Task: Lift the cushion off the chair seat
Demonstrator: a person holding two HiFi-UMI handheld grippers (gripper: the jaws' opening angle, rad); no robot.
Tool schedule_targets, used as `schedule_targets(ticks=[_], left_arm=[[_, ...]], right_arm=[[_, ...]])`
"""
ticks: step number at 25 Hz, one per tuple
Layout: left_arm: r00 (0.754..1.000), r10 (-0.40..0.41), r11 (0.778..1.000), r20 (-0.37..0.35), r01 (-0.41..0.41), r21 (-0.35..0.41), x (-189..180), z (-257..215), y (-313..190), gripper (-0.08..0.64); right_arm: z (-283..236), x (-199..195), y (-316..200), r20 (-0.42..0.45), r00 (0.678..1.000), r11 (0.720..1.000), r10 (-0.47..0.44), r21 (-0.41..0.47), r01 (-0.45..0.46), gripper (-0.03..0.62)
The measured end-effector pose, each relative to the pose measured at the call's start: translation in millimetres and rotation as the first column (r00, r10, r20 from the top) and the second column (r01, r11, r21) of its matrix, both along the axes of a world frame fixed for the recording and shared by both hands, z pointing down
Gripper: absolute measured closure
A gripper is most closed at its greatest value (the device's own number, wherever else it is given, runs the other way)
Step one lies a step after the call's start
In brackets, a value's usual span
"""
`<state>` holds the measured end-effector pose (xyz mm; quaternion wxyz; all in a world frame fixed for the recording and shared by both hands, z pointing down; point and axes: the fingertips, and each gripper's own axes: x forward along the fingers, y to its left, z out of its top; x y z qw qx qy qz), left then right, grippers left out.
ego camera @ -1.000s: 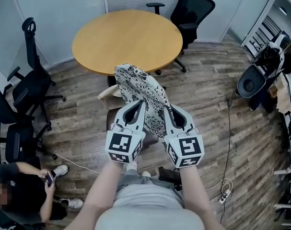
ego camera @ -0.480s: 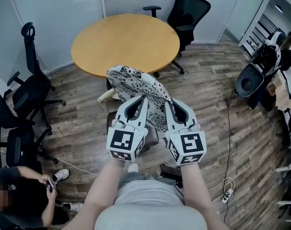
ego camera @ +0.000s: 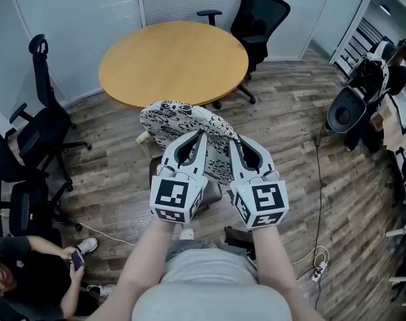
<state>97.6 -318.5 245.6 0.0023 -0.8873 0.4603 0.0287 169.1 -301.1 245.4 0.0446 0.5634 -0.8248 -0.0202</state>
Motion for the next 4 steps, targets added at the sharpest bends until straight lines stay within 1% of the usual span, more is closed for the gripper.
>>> schedule_targets(ticks=[4], left_arm=[[1.0,-0.011,1.0,0.023,0.01,0.015,-2.2,1.1,4.5,0.557]], right_arm=[[0.6,-2.3,4.9,-0.001,1.0,1.0,-0.002,0.001,0.002,0.554]])
